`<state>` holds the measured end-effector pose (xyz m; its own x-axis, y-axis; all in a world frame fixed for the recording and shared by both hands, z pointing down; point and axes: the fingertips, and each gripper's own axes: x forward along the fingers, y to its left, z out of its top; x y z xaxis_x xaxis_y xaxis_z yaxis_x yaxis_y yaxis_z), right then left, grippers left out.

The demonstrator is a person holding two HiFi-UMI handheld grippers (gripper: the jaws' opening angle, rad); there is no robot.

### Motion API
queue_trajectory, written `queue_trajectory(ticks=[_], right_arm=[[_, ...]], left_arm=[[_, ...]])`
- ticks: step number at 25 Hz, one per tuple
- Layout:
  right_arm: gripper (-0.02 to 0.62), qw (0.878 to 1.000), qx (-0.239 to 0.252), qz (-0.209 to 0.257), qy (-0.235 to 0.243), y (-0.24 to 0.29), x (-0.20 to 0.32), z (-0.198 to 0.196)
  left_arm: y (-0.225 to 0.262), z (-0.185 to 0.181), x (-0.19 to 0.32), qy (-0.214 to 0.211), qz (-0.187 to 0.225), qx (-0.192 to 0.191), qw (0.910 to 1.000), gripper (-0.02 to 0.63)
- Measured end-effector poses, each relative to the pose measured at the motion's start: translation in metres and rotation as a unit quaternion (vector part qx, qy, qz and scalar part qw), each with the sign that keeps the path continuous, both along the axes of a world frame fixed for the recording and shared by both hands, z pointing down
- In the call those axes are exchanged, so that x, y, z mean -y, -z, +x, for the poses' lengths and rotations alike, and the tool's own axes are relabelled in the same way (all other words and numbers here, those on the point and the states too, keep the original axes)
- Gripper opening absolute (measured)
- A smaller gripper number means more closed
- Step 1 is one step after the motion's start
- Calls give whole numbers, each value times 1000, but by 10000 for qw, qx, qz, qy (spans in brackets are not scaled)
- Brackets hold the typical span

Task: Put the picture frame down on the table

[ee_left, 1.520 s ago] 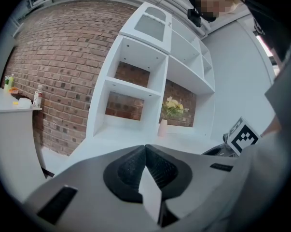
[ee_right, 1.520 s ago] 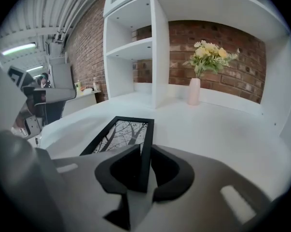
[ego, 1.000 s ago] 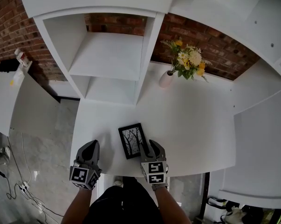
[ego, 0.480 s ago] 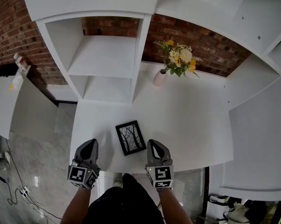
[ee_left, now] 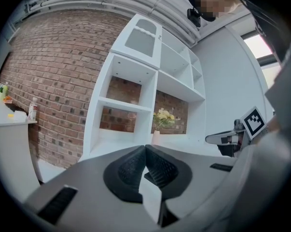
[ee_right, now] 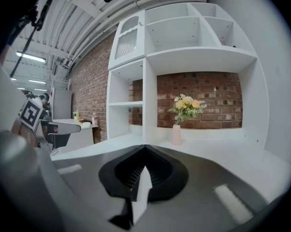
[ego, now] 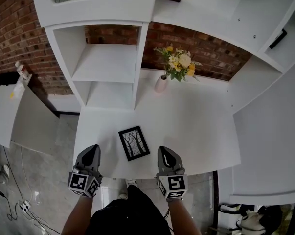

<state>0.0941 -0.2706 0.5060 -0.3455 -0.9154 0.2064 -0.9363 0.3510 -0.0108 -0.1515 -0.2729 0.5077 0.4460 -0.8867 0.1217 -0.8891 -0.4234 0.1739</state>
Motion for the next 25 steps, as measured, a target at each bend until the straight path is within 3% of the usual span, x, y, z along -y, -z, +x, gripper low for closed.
queue_trajectory(ticks=[25], right_arm=[[3,9983,196,540,-12,55,-28,-11]], left_arm=[[57,-23,-15,114,460,-137,9988,-6]])
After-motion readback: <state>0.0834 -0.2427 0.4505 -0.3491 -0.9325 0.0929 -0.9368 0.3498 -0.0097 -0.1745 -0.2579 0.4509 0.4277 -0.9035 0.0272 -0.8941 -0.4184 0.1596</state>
